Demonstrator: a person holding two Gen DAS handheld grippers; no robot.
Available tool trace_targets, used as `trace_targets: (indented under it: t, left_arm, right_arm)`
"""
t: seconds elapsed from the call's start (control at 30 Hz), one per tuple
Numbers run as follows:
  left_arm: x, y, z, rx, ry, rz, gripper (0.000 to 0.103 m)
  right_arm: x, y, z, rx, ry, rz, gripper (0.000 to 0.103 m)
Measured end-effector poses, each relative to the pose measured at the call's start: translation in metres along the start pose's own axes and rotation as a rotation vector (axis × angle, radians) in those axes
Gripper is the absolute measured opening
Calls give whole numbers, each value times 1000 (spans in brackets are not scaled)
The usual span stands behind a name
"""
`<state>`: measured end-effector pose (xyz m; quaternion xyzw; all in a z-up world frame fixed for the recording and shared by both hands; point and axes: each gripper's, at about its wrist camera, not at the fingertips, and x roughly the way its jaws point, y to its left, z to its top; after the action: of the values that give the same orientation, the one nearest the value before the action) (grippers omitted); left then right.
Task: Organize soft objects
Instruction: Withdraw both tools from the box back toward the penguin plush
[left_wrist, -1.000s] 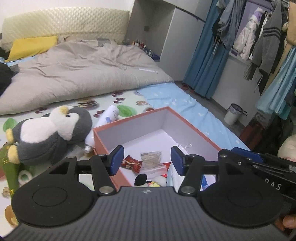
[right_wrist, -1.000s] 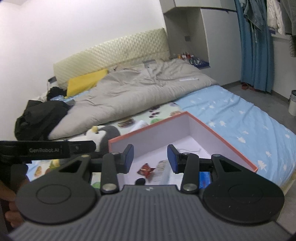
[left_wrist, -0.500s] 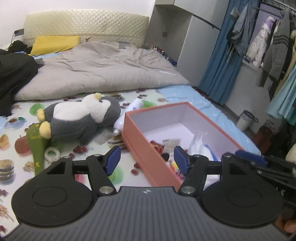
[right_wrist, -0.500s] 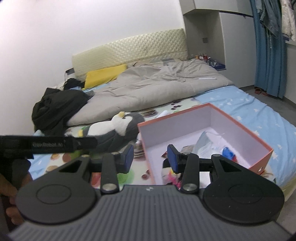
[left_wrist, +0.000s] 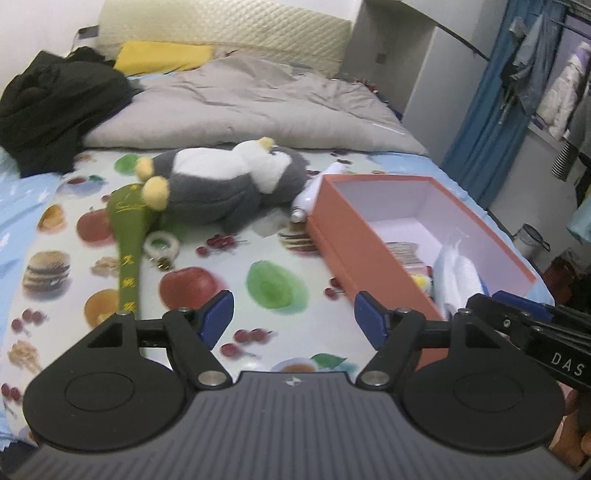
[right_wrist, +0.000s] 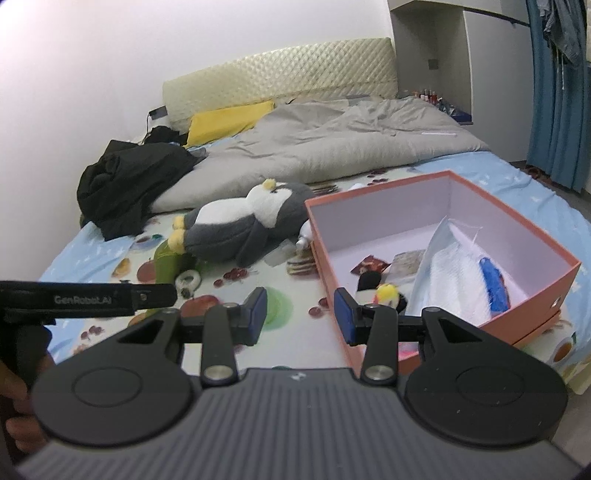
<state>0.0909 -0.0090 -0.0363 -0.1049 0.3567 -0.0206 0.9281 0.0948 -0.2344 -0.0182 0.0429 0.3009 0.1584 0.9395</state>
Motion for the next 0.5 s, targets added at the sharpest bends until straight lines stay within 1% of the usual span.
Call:
trace_targets:
  t: [0.03, 0.1, 0.17, 0.27, 0.5]
  left_arm:
    - [-1, 3, -1, -2, 0, 7, 78]
    - [-3, 12, -4, -7, -2, 23, 84]
    - [-3, 20, -6, -19, -4, 34, 88]
    - [-2, 34, -12, -50, 2, 26, 89]
    - [14, 61, -13, -100, -1, 69, 89]
  right_arm:
    - [0, 3, -2, -3, 2, 4, 43]
    - [1, 8, -6, -13, 4, 9, 43]
    - [3, 14, -10, -25, 13, 9, 43]
    - [8, 20, -15, -39, 30, 16, 43]
    - [35, 36, -18, -86, 70, 45, 43]
